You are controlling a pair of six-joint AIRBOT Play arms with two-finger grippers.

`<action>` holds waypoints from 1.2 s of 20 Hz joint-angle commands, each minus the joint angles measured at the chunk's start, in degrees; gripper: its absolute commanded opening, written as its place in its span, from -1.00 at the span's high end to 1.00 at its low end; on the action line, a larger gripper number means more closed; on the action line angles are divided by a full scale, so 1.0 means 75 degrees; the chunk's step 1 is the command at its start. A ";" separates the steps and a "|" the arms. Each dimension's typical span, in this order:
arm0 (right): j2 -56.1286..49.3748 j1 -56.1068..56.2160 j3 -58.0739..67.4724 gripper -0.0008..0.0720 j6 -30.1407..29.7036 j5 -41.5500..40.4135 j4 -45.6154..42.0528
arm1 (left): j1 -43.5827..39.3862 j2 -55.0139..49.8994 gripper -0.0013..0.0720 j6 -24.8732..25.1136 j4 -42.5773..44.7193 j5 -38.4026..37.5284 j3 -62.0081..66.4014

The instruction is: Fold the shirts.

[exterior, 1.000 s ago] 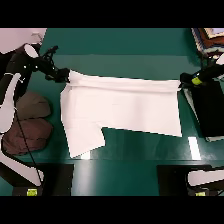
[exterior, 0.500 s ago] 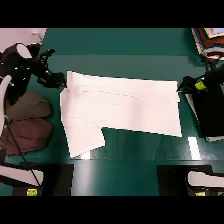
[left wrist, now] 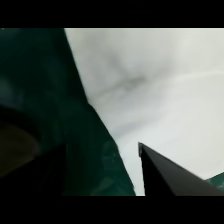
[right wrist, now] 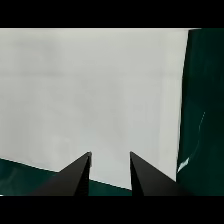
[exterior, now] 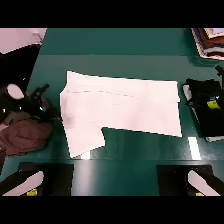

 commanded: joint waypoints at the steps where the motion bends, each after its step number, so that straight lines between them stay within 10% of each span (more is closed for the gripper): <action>1: 0.0530 -0.0041 -0.0414 0.17 -0.0006 -0.0117 0.0178 | 0.0029 0.0498 -0.48 0.0006 -0.0720 0.0527 -0.1448; 9: 0.0612 -0.0041 -0.0405 0.17 -0.0003 -0.0087 0.0388 | -0.0315 0.0484 -0.44 0.0402 -0.1775 0.1489 -0.2046; 11: 0.0612 -0.0044 -0.0405 0.17 -0.0003 0.0015 0.0358 | -0.0373 0.0493 0.67 0.0399 -0.1836 0.1510 -0.2046; 12: 0.0612 -0.0093 -0.0405 0.17 -0.0006 0.0175 0.0291 | -0.0373 0.0493 0.89 0.0402 -0.1848 0.1425 -0.2020; 18: 0.0953 -0.2002 -0.1690 0.12 -0.0114 0.0915 -0.0507 | -0.0373 0.1842 0.89 0.0251 -0.1533 0.0740 -0.1507; 20: 0.0903 -0.3019 -0.2725 -0.32 -0.0149 0.0627 -0.0385 | -0.0373 0.2098 0.89 0.0251 -0.1562 0.0726 -0.1510; 24: -0.0006 -0.3730 -0.3876 -0.23 -0.0810 0.0026 0.0562 | -0.0373 0.2107 0.89 0.0230 -0.1574 0.0726 -0.1510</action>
